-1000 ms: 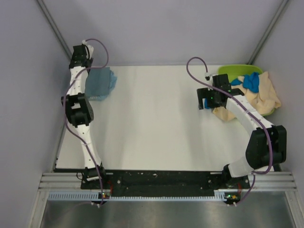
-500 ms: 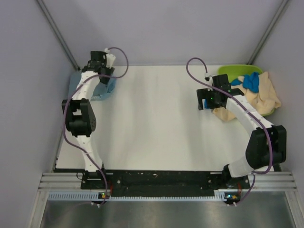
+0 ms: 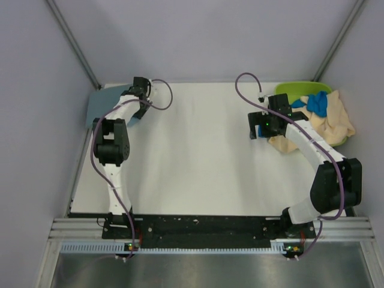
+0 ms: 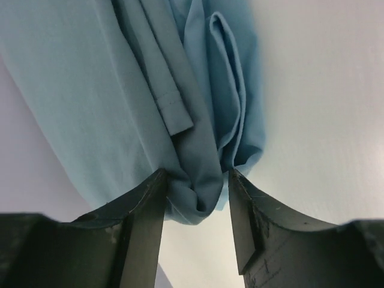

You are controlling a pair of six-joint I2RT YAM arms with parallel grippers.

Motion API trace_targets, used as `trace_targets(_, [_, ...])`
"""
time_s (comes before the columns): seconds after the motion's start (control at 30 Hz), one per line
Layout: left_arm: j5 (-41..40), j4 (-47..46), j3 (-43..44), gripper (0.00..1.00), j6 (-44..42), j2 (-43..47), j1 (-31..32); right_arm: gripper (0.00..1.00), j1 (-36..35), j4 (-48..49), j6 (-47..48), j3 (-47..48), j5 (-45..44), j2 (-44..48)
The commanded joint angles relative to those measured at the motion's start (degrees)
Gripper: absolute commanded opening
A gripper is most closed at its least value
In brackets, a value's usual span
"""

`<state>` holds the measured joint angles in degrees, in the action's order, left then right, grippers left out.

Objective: Fold and stack the t-shirts
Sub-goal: Put the neatly folded tshirt into the corner of the board with the left arm

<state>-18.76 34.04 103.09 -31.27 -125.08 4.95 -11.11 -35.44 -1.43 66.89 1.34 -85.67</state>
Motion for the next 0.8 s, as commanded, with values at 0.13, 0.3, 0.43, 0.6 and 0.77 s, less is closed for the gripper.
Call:
trace_targets(0.13, [-8.5, -6.4, -1.3, 0.13, -2.5, 0.5, 0.8, 0.99, 0.5, 0.7, 0.8, 1.9, 0.9, -0.5])
trace_targets(0.3, [-8.0, -7.6, -4.8, 0.0, -3.0, 4.7, 2.9, 0.99, 0.6, 0.7, 0.9, 2.0, 0.9, -0.7])
trace_targets(0.43, [-7.8, -8.6, -6.8, 0.0, -3.4, 7.7, 4.2, 0.99, 0.6, 0.8, 0.9, 1.9, 1.0, -0.7])
trace_targets(0.6, [-6.9, -11.6, -12.0, 0.0, -5.6, 12.2, 4.9, 0.99, 0.5, 0.7, 1.1, 1.8, 1.1, -0.8])
trace_targets(0.77, [-2.2, -11.0, -17.6, 0.0, -7.9, 13.2, 6.3, 0.99, 0.5, 0.7, 1.1, 1.8, 1.5, -1.2])
